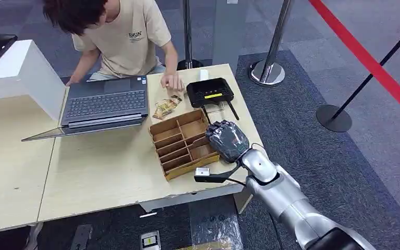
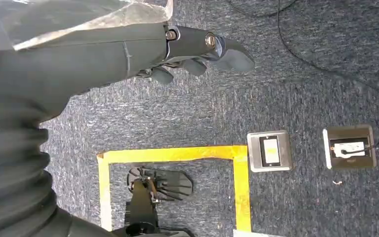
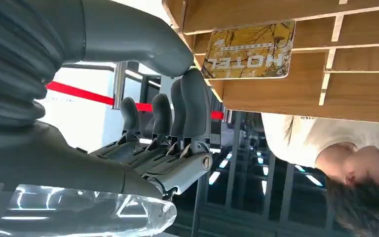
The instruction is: Pass the card to the sensor for recognition and then transmit it.
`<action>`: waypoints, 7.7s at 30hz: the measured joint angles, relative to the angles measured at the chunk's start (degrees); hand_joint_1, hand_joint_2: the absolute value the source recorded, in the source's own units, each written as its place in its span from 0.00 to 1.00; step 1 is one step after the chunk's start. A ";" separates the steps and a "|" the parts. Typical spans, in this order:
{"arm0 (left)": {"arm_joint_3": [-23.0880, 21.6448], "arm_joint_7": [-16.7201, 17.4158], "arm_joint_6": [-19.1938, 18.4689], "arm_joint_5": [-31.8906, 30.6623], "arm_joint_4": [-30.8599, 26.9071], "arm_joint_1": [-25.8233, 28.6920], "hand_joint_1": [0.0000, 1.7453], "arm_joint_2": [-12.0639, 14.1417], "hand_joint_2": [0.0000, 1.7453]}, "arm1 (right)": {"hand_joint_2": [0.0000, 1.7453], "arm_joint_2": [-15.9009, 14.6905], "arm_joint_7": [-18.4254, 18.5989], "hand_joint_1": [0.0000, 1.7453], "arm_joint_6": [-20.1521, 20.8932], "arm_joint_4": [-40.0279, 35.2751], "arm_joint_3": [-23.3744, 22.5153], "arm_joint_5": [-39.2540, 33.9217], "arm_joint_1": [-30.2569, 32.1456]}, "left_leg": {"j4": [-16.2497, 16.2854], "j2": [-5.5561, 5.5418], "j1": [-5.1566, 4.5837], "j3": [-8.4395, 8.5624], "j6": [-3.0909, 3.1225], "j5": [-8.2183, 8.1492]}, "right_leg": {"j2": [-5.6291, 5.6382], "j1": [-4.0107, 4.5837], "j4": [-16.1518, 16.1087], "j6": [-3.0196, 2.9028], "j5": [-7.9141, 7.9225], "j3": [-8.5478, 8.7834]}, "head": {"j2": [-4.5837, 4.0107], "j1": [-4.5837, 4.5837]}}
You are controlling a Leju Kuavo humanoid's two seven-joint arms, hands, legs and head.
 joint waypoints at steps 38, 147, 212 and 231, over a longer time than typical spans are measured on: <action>-0.02 0.00 0.00 0.00 0.00 0.00 0.00 0.00 1.00 | 1.00 0.00 0.00 0.65 0.00 0.00 0.00 0.00 0.00 | 0.00 0.00 0.00 0.01 0.00 0.00 | 0.00 0.00 0.00 0.00 0.00 0.00 | 0.00 0.00; -0.31 -2.23 -6.89 -1.01 0.07 1.39 0.00 2.86 1.00 | 1.00 -0.46 7.15 0.00 9.49 -16.65 -10.07 -2.86 5.94 | 0.01 0.07 -0.02 0.06 0.04 -0.07 | 0.08 -0.02 -0.03 0.06 -0.03 0.08 | 0.00 0.13; -1.75 0.70 -9.03 -2.67 -0.17 -1.88 0.00 1.88 1.00 | 1.00 3.78 7.69 0.91 17.81 -0.42 -2.86 -10.95 -3.93 | 0.01 0.08 -0.02 0.08 0.04 -0.06 | 0.09 -0.02 -0.02 0.06 -0.03 0.08 | 0.00 0.11; -1.75 1.66 -8.83 -2.01 -0.26 -2.69 0.00 1.44 1.00 | 1.00 4.13 7.23 1.00 17.46 1.18 -2.75 -13.01 -3.90 | 0.01 0.08 -0.02 0.08 0.03 -0.06 | 0.09 -0.02 -0.02 0.06 -0.03 0.08 | 0.00 0.11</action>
